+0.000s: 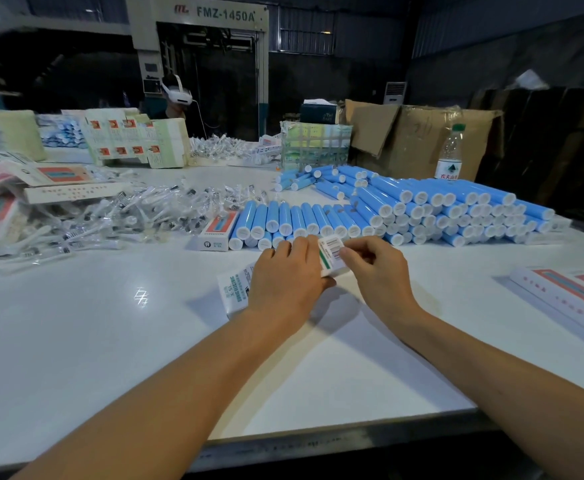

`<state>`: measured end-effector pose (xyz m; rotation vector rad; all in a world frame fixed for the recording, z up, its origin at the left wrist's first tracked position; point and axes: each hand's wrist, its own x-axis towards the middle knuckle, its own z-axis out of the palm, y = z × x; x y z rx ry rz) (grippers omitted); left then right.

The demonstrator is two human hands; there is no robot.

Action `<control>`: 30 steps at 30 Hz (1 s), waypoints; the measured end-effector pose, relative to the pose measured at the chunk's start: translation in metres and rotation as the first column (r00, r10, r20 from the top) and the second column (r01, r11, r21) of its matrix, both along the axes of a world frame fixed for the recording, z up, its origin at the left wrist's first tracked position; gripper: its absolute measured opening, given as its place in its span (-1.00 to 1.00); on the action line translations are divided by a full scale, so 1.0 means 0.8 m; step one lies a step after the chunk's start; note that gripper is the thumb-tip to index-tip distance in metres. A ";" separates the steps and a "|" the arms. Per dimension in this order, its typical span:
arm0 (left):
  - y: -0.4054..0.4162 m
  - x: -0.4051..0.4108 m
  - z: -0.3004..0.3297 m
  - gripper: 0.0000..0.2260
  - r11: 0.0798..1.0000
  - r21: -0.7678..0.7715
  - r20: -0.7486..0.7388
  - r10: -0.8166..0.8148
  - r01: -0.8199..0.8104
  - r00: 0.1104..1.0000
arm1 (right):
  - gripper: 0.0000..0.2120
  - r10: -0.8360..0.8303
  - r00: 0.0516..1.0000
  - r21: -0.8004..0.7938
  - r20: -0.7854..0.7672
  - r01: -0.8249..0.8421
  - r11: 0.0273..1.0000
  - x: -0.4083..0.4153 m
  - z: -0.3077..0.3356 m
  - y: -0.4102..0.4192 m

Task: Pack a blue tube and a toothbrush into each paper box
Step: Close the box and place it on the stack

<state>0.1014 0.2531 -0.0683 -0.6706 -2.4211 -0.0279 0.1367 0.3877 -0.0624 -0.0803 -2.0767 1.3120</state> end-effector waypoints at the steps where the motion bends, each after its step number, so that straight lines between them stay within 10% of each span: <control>1: -0.001 -0.002 0.002 -0.34 1.000 0.018 0.013 0.007 -0.008 1.000 | -0.90 -0.002 1.000 -0.013 0.002 0.002 1.000 0.001 0.000 0.000; 13: -0.001 -0.003 0.002 -0.33 0.998 -0.040 0.015 0.042 -0.041 0.999 | -0.76 -0.059 0.998 0.140 -0.007 0.060 0.988 0.001 -0.011 -0.005; 20: -0.015 -0.006 0.029 -0.49 0.934 0.347 0.114 -0.135 0.088 0.984 | -0.77 0.109 0.984 0.010 -0.138 -0.109 0.994 0.008 0.000 -0.009; 23: -0.023 -0.001 0.045 -0.65 0.508 0.840 0.147 -0.554 0.192 0.819 | -0.81 0.163 0.982 0.057 -0.096 -0.158 0.986 0.009 -0.003 -0.011; 25: -0.025 0.000 0.052 -0.73 0.124 0.991 0.133 -0.757 -0.060 0.640 | -0.77 0.235 0.971 0.117 -0.029 -0.230 0.966 0.009 -0.006 -0.014; 28: -0.023 -0.005 0.053 -0.75 -0.239 0.867 -0.018 -0.892 -0.437 0.451 | -0.50 0.343 0.931 0.172 0.123 -0.360 0.917 0.008 -0.010 -0.021; 30: -0.023 -0.007 0.052 -0.74 -0.311 0.770 -0.035 -0.892 -0.557 0.450 | -0.36 0.381 0.905 0.196 0.190 -0.415 0.888 0.008 -0.013 -0.025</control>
